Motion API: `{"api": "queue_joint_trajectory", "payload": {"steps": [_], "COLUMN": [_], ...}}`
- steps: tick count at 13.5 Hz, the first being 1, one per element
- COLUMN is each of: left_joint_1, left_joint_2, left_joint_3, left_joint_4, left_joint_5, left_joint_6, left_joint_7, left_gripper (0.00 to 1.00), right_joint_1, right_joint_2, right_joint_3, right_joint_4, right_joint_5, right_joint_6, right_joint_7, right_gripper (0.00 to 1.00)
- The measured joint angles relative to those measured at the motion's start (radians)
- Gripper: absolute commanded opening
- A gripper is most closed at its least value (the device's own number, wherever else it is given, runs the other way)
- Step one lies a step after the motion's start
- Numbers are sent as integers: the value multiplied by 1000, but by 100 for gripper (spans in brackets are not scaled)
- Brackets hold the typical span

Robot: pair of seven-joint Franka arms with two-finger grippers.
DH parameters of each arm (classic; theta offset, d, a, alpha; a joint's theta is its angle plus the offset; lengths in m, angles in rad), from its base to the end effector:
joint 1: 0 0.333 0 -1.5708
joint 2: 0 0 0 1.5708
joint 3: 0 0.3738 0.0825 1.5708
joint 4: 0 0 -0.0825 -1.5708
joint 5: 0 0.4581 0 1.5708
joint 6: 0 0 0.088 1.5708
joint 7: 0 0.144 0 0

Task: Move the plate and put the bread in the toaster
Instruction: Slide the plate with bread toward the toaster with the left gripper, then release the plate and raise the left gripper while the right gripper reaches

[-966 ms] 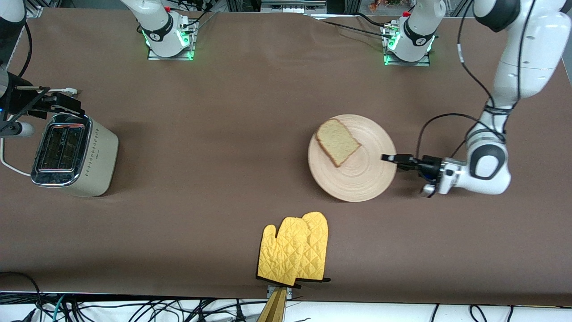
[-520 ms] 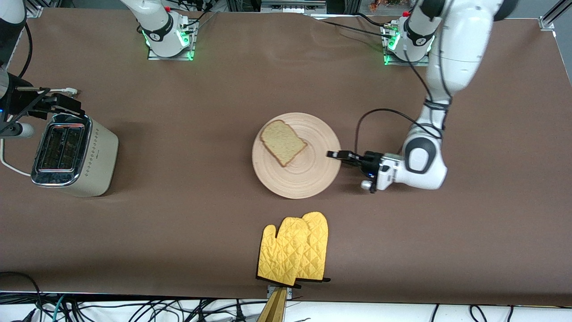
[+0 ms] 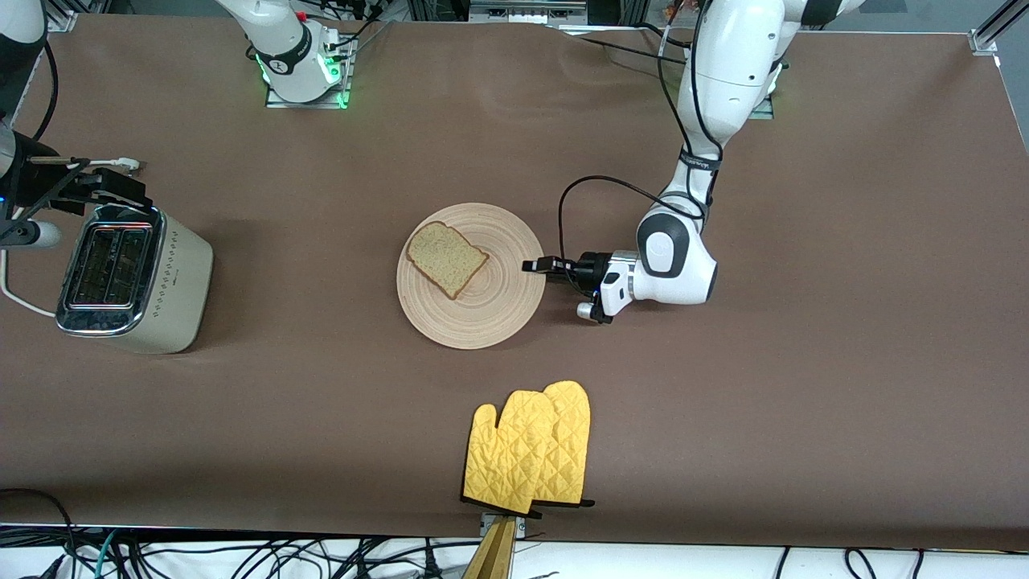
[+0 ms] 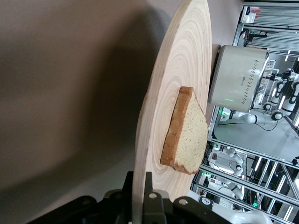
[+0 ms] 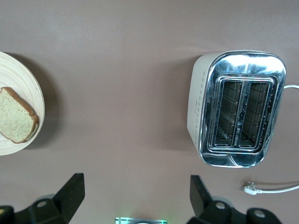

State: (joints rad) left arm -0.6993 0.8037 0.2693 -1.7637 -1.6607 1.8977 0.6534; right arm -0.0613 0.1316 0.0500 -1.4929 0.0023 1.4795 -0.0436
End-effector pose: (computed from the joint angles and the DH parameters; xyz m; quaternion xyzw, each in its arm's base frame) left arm 0.6047 -0.4089 0.0866 0.8353 0.0096 -0.1339 0.5332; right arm 0.6589 -0.0091 0.5954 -0.9972 -0.0162 0.0722 0.0064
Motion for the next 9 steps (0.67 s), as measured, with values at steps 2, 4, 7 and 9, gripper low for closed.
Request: {"api": "queue_joint_trajectory", "payload": {"steps": [2, 4, 7, 9], "left_joint_1": [1, 1, 1, 1], "left_joint_2": [8, 12, 13, 13], "left_joint_3": [8, 13, 13, 13], "left_joint_4": [0, 0, 0, 0], "left_joint_5": [0, -1, -7, -9], "left_joint_6": [7, 18, 23, 24], "left_joint_7": [0, -2, -2, -2], "left_gripper": [0, 0, 32, 54], "right_joint_1": [0, 0, 0, -1], "right_joint_2": [0, 0, 0, 0], "right_joint_3": [0, 0, 0, 0], "right_joint_4": [0, 0, 0, 0], "right_joint_5": [0, 0, 0, 0], "right_joint_6": [0, 0, 0, 0], "right_joint_7": [0, 0, 0, 0], "right_gripper": [100, 100, 100, 100]}}
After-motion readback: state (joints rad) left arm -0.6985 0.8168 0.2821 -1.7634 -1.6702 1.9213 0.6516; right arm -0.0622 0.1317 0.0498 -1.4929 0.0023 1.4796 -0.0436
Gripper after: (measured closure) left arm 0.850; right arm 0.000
